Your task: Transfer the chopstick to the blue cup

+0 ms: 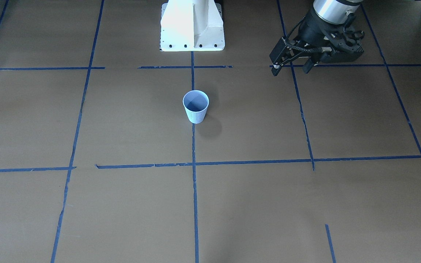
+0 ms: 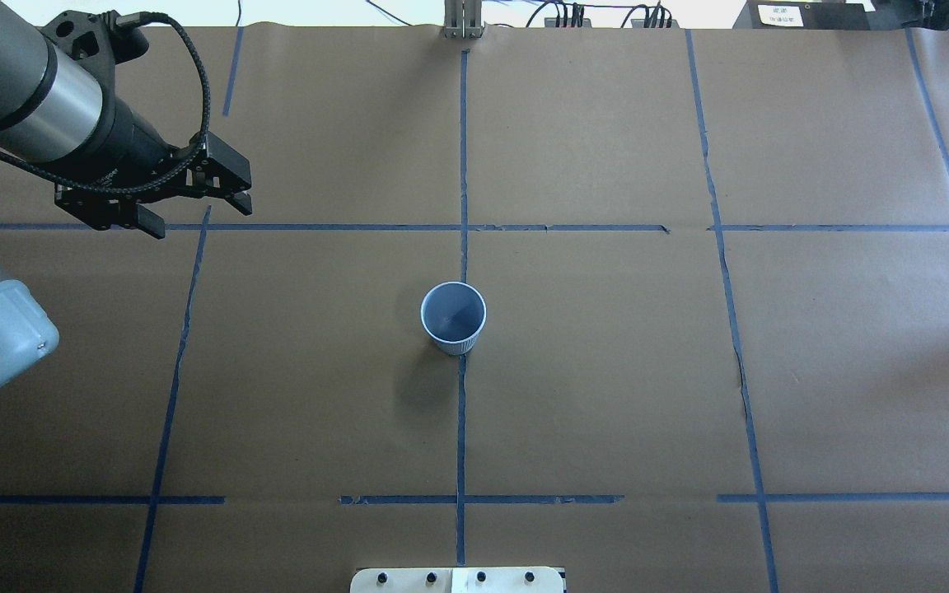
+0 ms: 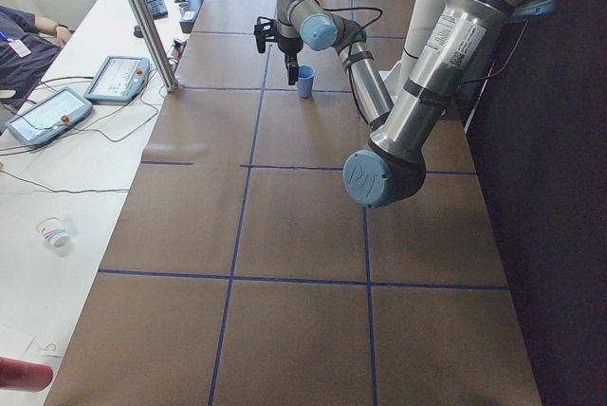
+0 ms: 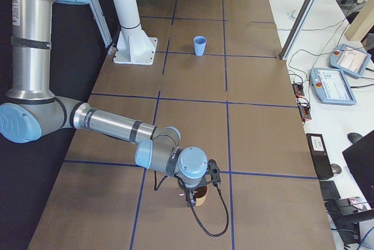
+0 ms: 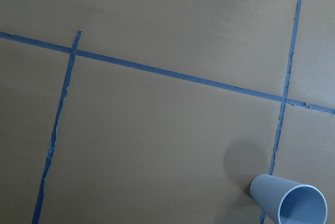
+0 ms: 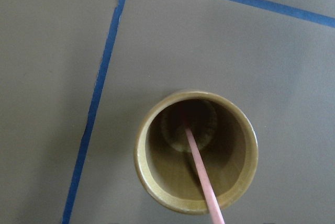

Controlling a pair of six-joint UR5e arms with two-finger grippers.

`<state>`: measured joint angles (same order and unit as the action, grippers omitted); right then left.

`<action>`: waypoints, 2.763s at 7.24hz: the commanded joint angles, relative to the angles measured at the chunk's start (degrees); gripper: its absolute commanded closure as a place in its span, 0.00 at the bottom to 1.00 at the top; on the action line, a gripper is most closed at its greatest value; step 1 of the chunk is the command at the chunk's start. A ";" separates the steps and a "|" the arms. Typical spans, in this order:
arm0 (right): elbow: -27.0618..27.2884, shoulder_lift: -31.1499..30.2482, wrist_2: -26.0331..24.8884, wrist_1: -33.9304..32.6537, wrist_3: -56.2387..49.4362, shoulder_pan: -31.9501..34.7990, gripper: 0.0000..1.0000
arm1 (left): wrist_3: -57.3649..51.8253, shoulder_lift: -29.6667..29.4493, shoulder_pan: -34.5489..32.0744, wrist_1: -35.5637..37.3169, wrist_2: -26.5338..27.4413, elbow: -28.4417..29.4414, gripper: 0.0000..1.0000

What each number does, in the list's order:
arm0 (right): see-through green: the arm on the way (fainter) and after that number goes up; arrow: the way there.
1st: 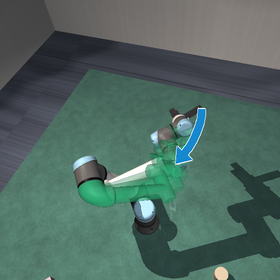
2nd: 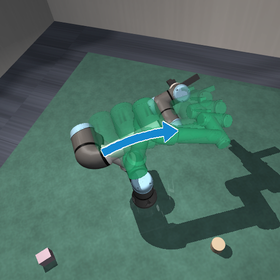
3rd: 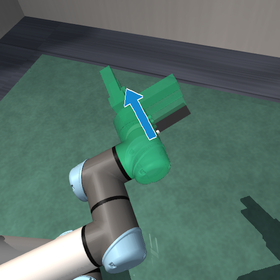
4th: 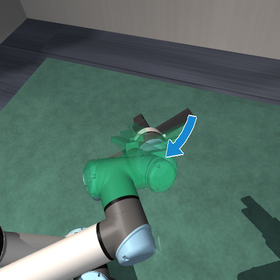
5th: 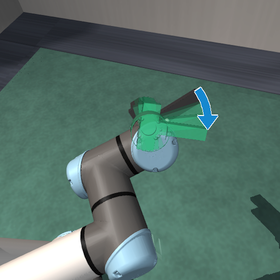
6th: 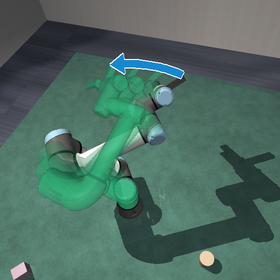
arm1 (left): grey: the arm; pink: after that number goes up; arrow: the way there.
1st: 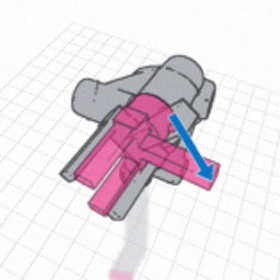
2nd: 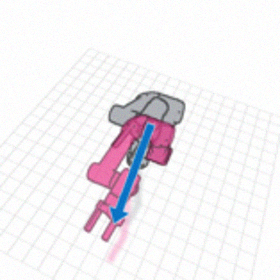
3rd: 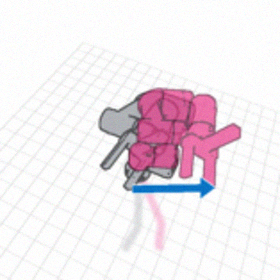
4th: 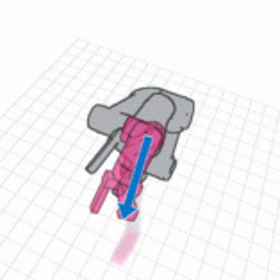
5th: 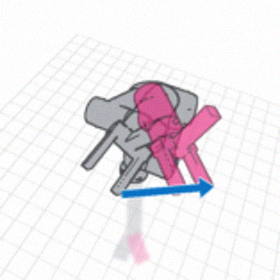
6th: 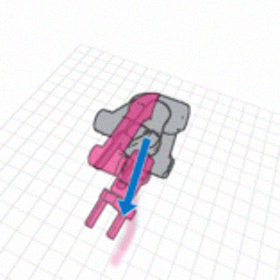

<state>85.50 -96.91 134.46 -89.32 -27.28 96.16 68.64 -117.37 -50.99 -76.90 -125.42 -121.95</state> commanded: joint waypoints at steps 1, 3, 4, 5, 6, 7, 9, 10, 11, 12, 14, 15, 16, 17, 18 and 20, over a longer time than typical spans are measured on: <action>-0.07 0.84 -2.95 -0.59 -0.49 -0.28 0.14 | 0.00 0.04 0.01 -0.01 -0.09 -0.22 0.00; -0.07 1.20 -3.85 -1.12 -0.58 -0.28 0.22 | 0.09 0.04 0.10 -0.18 -0.09 -0.48 0.00; -0.07 1.20 -4.29 -1.21 -0.67 -0.27 0.31 | 0.09 0.04 0.10 -0.27 -0.09 -0.30 0.00; -0.07 1.20 -4.29 -1.21 -0.67 -0.27 0.39 | 0.09 0.12 0.10 -0.27 -0.17 -0.30 0.00; -0.07 1.20 -4.29 -1.30 -0.75 -0.27 0.54 | 0.09 0.21 0.10 -0.36 -0.17 -0.39 0.00; 0.19 1.11 -4.73 -1.30 -1.71 0.25 0.66 | 0.09 0.21 0.10 -0.45 -0.17 -0.22 0.00; 0.10 1.20 -6.57 -1.21 -8.11 3.23 0.89 | 0.09 0.21 0.19 -0.45 -0.26 -0.13 0.00; 0.19 0.85 -6.58 -1.12 -8.22 3.94 0.97 | 0.17 0.21 0.19 -0.36 -0.18 -0.13 0.00; 0.54 0.76 -6.41 -1.21 -8.14 4.90 1.00 | 0.26 0.21 0.19 -0.36 -0.17 -0.21 0.00; 0.98 1.28 -6.06 -3.56 -8.14 5.43 1.00 | 0.44 0.21 0.19 -0.36 -0.17 -0.21 0.00; 11.73 2.07 -6.40 -17.83 -8.14 5.53 1.00 | 0.53 0.21 0.28 -0.36 -0.17 -0.13 0.00; 17.36 1.99 -6.75 -25.30 -8.14 5.09 1.00 | 0.53 0.21 0.28 -0.45 -0.17 -0.13 0.00; 20.81 1.90 -7.97 -29.03 -8.22 5.43 1.00 | 0.35 0.30 0.19 -0.45 -0.17 -0.13 0.00; 23.28 2.16 -11.29 -31.16 -9.18 6.13 1.00 | 0.18 0.30 0.19 -0.45 -0.17 -0.13 0.00; 25.13 4.16 -11.67 -32.05 -10.41 8.84 1.00 | 0.17 0.30 0.19 -0.45 -0.26 -0.21 0.00; 26.20 11.27 -13.16 -37.83 -10.51 10.27 1.00 | 0.18 0.30 0.19 -0.36 -0.26 -0.22 0.00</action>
<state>110.93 -89.79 122.27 -123.87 -37.58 105.47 68.87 -117.10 -50.80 -77.29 -125.67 -122.18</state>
